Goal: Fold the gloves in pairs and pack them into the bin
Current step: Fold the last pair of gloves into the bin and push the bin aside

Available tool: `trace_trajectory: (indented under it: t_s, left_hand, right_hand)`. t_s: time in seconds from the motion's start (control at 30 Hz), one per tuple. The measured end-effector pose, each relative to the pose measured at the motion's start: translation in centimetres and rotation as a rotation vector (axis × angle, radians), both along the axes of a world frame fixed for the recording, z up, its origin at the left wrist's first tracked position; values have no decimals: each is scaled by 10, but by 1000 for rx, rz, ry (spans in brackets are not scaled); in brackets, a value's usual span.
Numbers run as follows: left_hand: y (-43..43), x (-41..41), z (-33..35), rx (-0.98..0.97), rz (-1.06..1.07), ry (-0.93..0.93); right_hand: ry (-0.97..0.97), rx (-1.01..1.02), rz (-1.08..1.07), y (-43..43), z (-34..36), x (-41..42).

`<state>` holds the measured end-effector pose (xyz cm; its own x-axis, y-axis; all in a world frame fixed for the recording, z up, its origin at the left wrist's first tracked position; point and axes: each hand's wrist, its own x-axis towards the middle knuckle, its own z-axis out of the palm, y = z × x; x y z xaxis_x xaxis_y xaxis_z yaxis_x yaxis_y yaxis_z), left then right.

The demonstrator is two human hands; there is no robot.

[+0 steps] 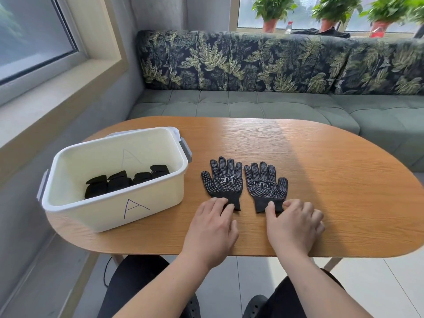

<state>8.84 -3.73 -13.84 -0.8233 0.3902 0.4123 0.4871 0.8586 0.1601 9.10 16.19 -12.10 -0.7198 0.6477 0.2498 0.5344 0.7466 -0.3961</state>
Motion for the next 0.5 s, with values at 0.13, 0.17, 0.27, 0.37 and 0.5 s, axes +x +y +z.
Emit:
trace_trajectory:
  t_s: [0.13, 0.17, 0.27, 0.37, 0.5]
  left_hand:
    - [0, 0, 0, -1, 6, -15]
    - [0, 1, 0, 0, 5, -14]
    - [0, 1, 1, 12, -2, -12]
    - [0, -1, -1, 3, -3, -31]
    - [1, -2, -2, -6, -14, -53]
  right_hand:
    - [-41, -6, 12, 1, 0, -1]
    - [-34, -12, 21, 2, 0, -2]
    - [-8, -39, 48, 4, -2, -3]
    - [43, -95, 78, 6, -3, -3]
    - [153, -202, 134, 9, -4, -3]
